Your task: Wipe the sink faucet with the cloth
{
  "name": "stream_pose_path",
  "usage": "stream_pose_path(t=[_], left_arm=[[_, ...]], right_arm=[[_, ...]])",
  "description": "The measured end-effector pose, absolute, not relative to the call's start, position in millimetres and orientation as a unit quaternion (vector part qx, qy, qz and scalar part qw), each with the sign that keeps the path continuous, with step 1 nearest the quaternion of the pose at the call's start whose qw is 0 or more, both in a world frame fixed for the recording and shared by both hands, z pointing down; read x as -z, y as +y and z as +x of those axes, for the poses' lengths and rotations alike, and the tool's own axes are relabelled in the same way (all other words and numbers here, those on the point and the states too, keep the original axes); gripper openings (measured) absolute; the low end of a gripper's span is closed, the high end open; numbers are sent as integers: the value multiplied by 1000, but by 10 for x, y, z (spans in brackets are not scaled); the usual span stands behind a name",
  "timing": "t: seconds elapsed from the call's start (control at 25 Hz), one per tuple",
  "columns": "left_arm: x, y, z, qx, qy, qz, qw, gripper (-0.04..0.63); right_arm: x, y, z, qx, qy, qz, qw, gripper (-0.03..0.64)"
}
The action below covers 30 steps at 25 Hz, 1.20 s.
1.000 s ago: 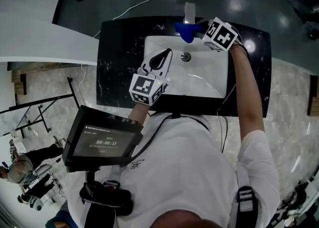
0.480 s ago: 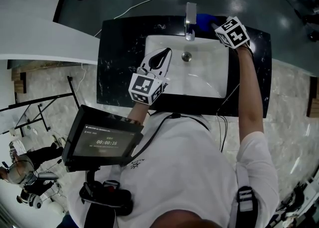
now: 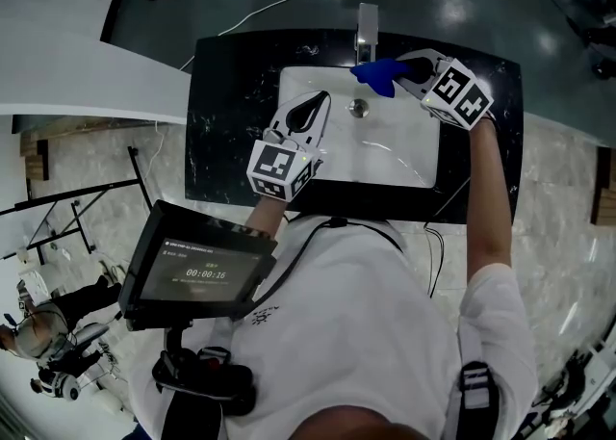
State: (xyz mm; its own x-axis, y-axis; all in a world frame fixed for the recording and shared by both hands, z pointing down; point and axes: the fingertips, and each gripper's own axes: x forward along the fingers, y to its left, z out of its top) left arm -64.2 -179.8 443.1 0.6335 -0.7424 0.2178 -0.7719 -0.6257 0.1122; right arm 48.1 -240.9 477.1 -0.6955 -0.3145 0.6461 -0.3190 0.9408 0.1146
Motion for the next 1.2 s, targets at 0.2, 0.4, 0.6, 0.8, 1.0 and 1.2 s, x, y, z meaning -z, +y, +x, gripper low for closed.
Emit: stream_pose_path(t=[0.2,0.4,0.6,0.8,1.0,1.2], left_arm=[[-4451,-1792,-682,-78,-427,896,99,2],[-4459,-1792,-726,-79,-434,892,99,2],[-4458,-1791,-739,-80,-434,892,99,2],[-4452,-1786,-689,-79,-425,896,100,2],[-4440,-1784,-660,-82,-418,899,99,2],[-4460,-1776,-694,-87,-423,896,100,2]], right_arm=[[-4996,-2832,418,-20,-904,224,364,63],[-5062,-3278,558,-26,-885,304,351,63],[-4992,-3357,875,-36,-878,354,320,58],[-4985,-3275,1259,-63,-871,385,299,54],[-5178,-3188,1542,-80,-852,402,326,54],[-5553,-3278,1440,-90,-836,401,365,54]])
